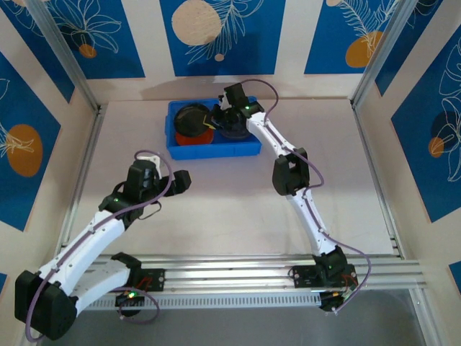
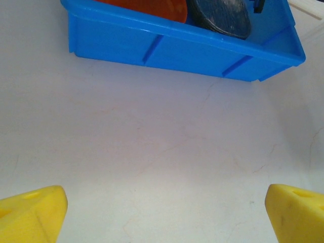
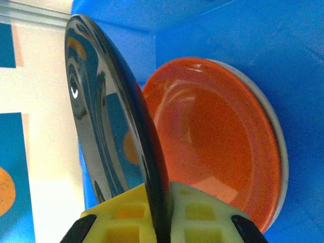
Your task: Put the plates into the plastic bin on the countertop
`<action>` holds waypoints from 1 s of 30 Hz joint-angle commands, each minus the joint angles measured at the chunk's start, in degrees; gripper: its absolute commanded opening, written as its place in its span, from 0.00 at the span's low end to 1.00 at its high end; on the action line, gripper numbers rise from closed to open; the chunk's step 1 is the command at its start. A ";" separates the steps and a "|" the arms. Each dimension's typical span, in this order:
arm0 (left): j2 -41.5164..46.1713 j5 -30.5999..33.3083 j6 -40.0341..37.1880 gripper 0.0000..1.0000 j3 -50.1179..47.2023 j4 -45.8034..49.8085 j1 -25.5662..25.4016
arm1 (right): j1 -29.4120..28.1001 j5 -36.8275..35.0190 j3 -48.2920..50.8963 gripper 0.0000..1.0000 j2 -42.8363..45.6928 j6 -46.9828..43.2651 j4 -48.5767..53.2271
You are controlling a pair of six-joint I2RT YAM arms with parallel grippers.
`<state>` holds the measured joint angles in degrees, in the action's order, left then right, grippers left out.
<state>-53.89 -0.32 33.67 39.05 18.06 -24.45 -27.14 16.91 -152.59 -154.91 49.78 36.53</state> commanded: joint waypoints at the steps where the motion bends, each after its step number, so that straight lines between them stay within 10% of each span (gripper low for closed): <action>1: -1.06 0.11 -1.85 1.00 1.56 0.10 0.94 | -0.02 -0.54 -2.04 0.00 -1.01 2.72 -0.74; 19: -1.69 -0.91 -1.17 1.00 1.29 -0.95 2.21 | -1.82 -5.46 -4.31 0.42 -2.04 0.73 4.37; 30: -1.76 -1.57 -0.92 1.00 1.07 -2.13 2.21 | -3.11 -15.79 -5.22 0.47 -0.13 -8.69 12.76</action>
<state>-55.90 -0.64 32.86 39.05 17.17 -22.87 -29.65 4.99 -155.57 -156.70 45.19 45.60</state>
